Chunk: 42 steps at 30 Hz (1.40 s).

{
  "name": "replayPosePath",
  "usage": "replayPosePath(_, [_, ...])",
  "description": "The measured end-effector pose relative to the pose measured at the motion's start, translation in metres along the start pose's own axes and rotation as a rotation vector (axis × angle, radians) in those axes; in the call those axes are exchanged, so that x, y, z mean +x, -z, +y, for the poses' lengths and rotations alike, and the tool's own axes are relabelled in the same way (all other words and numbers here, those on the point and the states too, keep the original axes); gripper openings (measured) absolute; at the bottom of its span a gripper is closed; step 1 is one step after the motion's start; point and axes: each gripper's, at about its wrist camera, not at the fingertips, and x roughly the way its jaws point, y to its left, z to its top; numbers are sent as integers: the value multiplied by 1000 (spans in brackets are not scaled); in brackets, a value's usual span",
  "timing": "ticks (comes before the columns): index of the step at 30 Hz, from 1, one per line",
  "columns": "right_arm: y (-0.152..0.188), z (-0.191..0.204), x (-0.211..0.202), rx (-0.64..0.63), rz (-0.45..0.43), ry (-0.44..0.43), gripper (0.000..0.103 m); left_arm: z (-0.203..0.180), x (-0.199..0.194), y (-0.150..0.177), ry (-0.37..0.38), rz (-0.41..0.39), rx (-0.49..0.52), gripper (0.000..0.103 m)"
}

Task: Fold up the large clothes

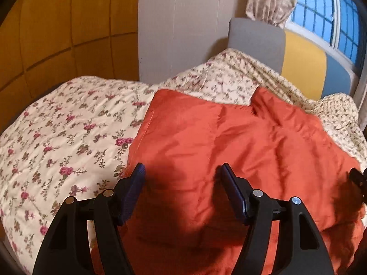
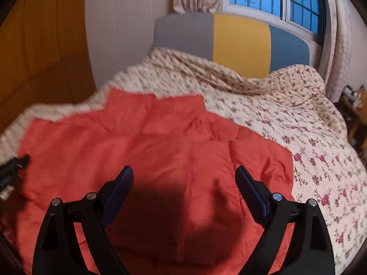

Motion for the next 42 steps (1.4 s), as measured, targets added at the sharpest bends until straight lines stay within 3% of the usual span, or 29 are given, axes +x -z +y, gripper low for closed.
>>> replayPosePath(5, [24,-7,31,33,32,-5,94,17,24,10,43,55,-48,91])
replayPosePath(9, [29,-4,33,12,31,22,94,37,21,10,57,78,-153,93])
replayPosePath(12, [30,-6,35,20,29,20,95,38,-6,5,70,1,-190,88])
replayPosePath(14, [30,-5,35,16,27,25,95,30,-21,-7,40,-71,-157,70])
replayPosePath(15, [29,-3,35,16,27,25,95,24,-25,-15,38,-98,-138,69])
replayPosePath(18, [30,-3,35,20,29,20,95,6,-13,-34,67,-101,-82,65])
replayPosePath(20, [31,-1,34,21,29,19,95,-6,7,-43,46,-78,-29,52])
replayPosePath(23, [31,-2,35,24,32,14,96,-14,41,-44,9,-33,19,51])
replayPosePath(26, [30,-1,36,22,33,11,96,-13,67,-37,19,10,38,51])
replayPosePath(34, [28,-2,40,27,42,8,98,-14,84,-26,35,40,41,51])
replayPosePath(36, [28,-5,39,41,46,-10,98,-16,77,-27,11,37,58,54])
replayPosePath(37, [26,-9,38,58,47,-30,98,-19,71,-28,-1,35,66,65])
replayPosePath(38, [24,-12,34,70,43,-42,98,-19,63,-26,-7,30,68,84])
replayPosePath(39, [23,-15,30,80,35,-49,98,-19,51,-25,-4,16,60,91])
replayPosePath(42, [16,-22,-2,128,-61,-79,97,-21,6,-18,58,-85,27,94])
